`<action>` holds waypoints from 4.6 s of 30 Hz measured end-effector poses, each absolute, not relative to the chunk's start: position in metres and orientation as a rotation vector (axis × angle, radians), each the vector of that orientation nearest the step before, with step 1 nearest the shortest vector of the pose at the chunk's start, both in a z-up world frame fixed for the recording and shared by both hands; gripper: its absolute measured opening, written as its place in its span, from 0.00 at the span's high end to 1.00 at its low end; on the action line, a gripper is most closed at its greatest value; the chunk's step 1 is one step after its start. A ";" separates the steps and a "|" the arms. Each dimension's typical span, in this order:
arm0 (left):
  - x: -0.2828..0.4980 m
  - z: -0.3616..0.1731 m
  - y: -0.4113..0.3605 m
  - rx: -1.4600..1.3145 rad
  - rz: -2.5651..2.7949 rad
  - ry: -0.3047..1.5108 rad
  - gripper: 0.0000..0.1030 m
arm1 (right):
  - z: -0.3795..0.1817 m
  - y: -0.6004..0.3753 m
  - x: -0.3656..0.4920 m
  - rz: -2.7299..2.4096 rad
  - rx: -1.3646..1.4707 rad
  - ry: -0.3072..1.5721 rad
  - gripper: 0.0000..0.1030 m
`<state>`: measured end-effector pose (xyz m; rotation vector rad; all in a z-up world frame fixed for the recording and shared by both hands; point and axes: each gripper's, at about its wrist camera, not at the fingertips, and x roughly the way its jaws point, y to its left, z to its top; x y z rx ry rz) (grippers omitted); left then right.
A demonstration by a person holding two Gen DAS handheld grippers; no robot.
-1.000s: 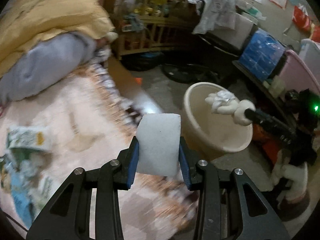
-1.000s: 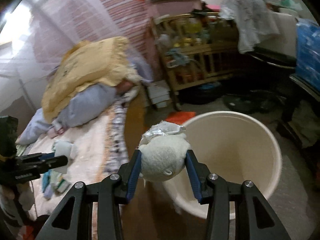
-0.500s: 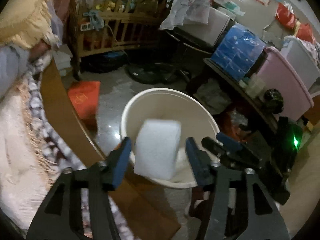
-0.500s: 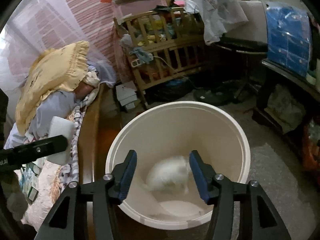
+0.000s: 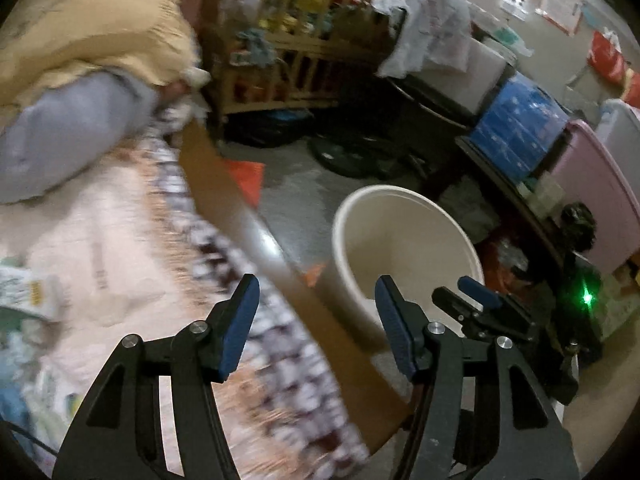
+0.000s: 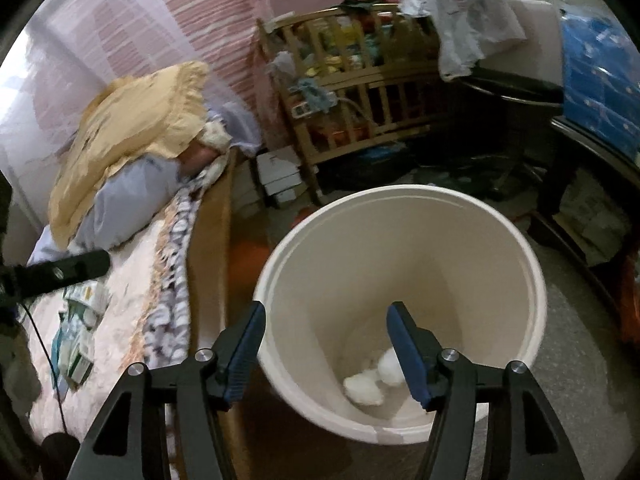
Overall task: Collect trash
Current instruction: 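Return both open tools to the trash pile on the bed, then grasp the blue chip bag with the left tool while the right grasps the white-green wrapper, then carry both items over the bucket and open both tools to drop them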
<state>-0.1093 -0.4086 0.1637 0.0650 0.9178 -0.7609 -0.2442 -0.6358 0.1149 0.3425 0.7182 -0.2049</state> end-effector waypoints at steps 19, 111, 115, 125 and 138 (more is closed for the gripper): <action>-0.110 0.250 -0.161 0.003 -0.366 0.766 0.43 | 0.026 -0.661 -0.132 0.007 0.446 1.197 0.41; -0.105 0.113 -0.106 -0.045 -0.499 0.942 0.93 | 0.134 -0.333 -0.185 0.452 0.087 0.811 0.84; -0.111 0.093 -0.117 -0.004 -0.470 0.982 0.91 | 0.110 -0.347 -0.182 0.434 0.151 0.901 0.84; -0.110 0.065 -0.118 0.002 -0.454 1.029 0.45 | 0.066 -0.361 -0.174 0.445 0.309 1.011 0.63; -0.123 0.103 -0.145 -0.034 -0.584 1.009 0.77 | 0.104 -0.381 -0.191 0.453 0.302 0.858 0.77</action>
